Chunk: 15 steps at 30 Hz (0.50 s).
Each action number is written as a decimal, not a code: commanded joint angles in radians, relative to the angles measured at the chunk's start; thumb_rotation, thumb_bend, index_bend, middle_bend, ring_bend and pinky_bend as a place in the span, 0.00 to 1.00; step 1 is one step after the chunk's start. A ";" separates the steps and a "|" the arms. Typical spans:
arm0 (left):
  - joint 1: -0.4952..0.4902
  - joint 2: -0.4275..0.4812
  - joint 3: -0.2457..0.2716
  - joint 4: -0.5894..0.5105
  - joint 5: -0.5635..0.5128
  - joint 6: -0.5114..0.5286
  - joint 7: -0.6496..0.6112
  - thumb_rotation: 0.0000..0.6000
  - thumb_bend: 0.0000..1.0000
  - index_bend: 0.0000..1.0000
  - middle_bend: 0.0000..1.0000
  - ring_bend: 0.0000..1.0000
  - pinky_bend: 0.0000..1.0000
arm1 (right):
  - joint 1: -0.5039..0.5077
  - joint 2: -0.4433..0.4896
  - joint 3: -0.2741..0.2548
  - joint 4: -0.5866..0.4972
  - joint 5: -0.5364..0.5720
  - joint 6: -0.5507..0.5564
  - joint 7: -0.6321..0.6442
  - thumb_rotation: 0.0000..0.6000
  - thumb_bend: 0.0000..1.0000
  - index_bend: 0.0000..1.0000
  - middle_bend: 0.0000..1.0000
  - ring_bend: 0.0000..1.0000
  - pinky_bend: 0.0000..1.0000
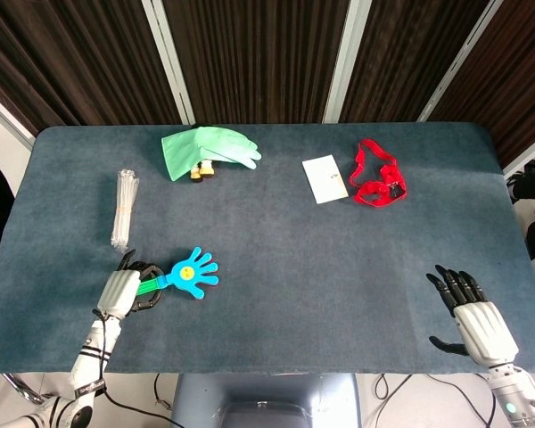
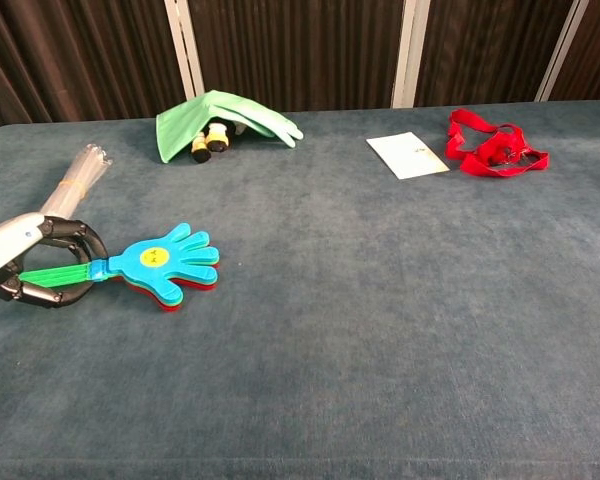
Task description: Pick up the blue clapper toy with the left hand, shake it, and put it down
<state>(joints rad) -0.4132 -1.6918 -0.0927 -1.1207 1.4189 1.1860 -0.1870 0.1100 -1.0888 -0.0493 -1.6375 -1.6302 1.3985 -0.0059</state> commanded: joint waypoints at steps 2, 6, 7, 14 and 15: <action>0.006 -0.019 -0.005 0.025 0.026 0.049 -0.056 1.00 0.49 1.00 0.67 0.40 0.19 | 0.000 0.001 0.000 0.000 0.000 0.000 0.001 1.00 0.21 0.00 0.00 0.00 0.00; 0.012 -0.049 -0.017 0.068 0.058 0.123 -0.142 1.00 0.55 1.00 0.80 0.55 0.56 | 0.000 0.001 -0.001 -0.001 -0.001 0.000 0.000 1.00 0.21 0.00 0.00 0.00 0.00; 0.013 -0.055 -0.019 0.078 0.065 0.137 -0.161 1.00 0.56 1.00 0.83 0.59 0.68 | 0.000 0.001 -0.001 -0.001 -0.001 -0.001 0.000 1.00 0.21 0.00 0.00 0.00 0.00; 0.015 -0.076 -0.016 0.123 0.085 0.173 -0.249 1.00 0.64 1.00 0.93 0.76 1.00 | 0.000 0.000 -0.001 -0.002 0.000 -0.003 -0.002 1.00 0.21 0.00 0.00 0.00 0.00; 0.014 -0.077 -0.016 0.125 0.087 0.175 -0.263 1.00 0.65 1.00 0.93 0.77 1.00 | 0.001 0.000 -0.001 -0.002 0.000 -0.003 -0.002 1.00 0.21 0.00 0.00 0.00 0.00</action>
<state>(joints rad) -0.3987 -1.7656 -0.1097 -1.0002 1.5021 1.3586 -0.4389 0.1106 -1.0884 -0.0508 -1.6395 -1.6301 1.3952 -0.0077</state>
